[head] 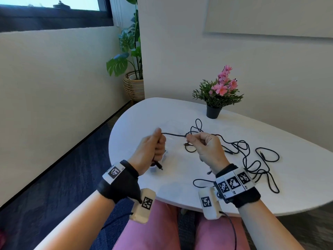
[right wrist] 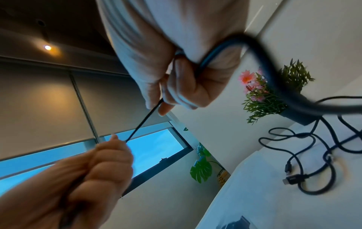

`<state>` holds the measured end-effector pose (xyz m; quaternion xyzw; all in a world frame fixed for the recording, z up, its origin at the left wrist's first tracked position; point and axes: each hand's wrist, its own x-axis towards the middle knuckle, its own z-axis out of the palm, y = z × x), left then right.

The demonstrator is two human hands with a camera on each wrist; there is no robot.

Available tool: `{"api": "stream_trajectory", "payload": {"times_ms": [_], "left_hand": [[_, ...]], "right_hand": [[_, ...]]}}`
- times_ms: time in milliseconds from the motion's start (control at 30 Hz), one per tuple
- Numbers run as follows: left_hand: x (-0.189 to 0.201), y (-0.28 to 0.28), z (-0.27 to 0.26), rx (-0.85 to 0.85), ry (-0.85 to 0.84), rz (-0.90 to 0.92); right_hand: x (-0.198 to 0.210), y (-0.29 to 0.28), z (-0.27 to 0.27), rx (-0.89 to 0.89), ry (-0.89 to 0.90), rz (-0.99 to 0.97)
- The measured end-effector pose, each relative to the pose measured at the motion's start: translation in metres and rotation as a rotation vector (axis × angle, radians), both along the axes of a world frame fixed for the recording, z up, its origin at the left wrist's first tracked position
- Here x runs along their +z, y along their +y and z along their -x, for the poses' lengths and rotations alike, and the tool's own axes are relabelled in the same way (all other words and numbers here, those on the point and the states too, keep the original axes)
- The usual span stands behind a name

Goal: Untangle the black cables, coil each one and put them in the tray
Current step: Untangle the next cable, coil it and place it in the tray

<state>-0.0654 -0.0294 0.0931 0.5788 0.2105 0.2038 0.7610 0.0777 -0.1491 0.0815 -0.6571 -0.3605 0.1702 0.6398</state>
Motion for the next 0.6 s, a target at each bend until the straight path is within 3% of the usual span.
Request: {"api": "stream_trajectory", "payload": {"times_ms": [67, 167, 500, 600], "left_hand": [[0.000, 0.003, -0.006, 0.135, -0.098, 0.119], [0.001, 0.005, -0.010, 0.180, -0.141, 0.226], [-0.009, 0.003, -0.021, 0.241, -0.156, 0.140], [-0.004, -0.003, -0.027, 0.327, -0.221, 0.332]], "right_hand": [[-0.002, -0.001, 0.004, 0.044, -0.086, 0.054], [-0.008, -0.001, 0.008, 0.067, -0.206, 0.077], [-0.023, -0.001, 0.031, 0.294, -0.328, 0.240], [-0.029, 0.003, 0.039, 0.378, -0.344, 0.333]]}}
